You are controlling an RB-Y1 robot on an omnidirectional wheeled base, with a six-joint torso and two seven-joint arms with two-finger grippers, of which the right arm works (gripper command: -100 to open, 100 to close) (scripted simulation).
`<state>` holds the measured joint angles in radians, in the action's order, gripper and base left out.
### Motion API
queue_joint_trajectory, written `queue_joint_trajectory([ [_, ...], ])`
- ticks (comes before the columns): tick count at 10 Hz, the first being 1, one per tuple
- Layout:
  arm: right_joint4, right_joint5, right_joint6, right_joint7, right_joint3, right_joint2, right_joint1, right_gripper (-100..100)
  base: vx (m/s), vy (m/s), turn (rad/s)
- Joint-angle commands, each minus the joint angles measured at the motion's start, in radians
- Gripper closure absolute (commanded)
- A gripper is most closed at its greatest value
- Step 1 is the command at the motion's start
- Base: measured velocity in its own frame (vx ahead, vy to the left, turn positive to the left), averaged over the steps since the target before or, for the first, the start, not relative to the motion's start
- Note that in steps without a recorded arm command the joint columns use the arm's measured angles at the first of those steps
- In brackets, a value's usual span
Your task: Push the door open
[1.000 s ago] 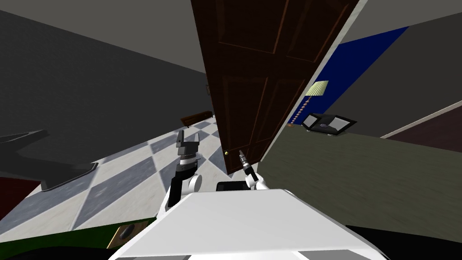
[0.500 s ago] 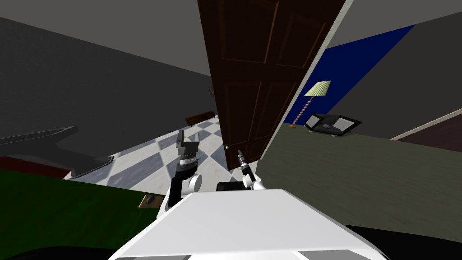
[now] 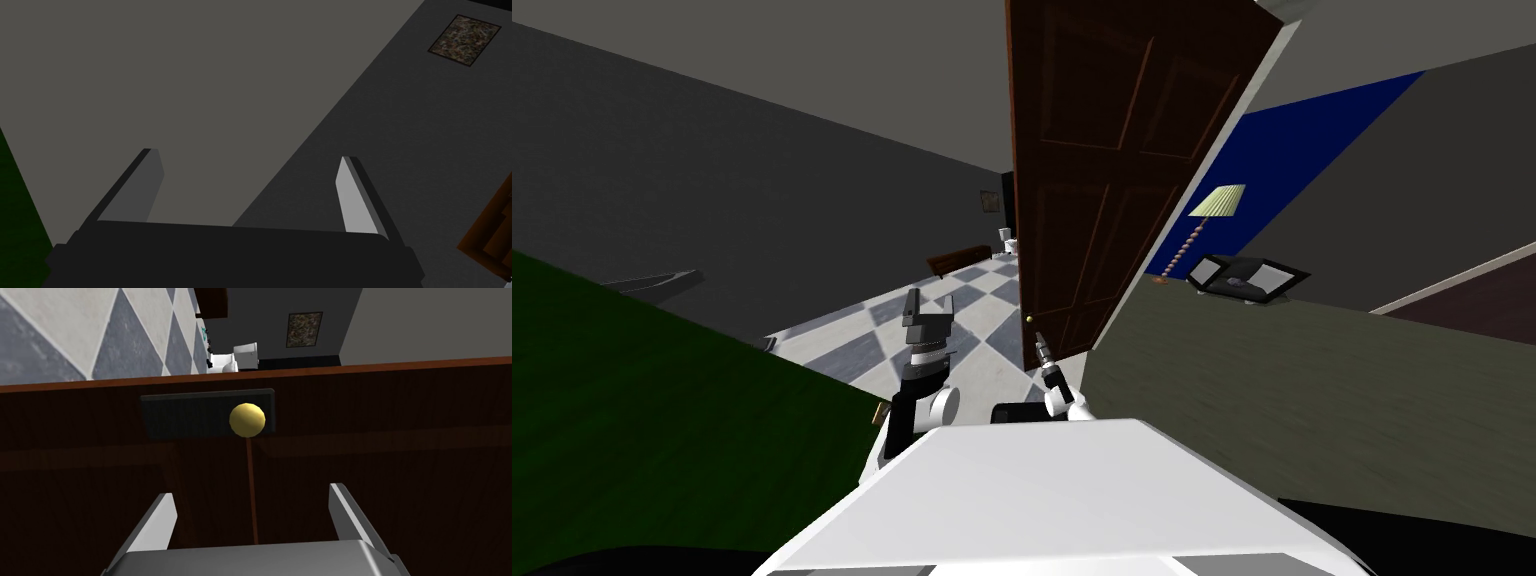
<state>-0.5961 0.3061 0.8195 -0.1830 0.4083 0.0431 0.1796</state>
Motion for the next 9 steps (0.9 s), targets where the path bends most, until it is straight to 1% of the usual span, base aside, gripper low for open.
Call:
queue_joint_trajectory([
  [1, 0.0, 0.0, 0.0, 0.0, 0.0, -0.009, 0.0, -100, 0.055, -0.055, -0.009],
  [2, 0.0, 0.0, 0.0, 0.0, 0.0, -0.013, 0.0, -100, 0.074, -0.146, 0.003],
  [3, 0.0, 0.0, 0.0, -0.001, -0.001, -0.023, 0.0, -100, 0.109, -0.187, 0.004],
  [6, 0.002, 0.0, 0.001, -0.002, -0.003, -0.058, 0.001, -100, 0.133, -0.158, 0.004],
  [8, 0.003, 0.001, 0.002, -0.004, -0.006, -0.089, 0.003, -100, 0.172, -0.098, 0.014],
  [9, 0.005, 0.001, 0.003, -0.006, -0.008, -0.097, 0.004, -100, 0.236, 0.005, 0.024],
])
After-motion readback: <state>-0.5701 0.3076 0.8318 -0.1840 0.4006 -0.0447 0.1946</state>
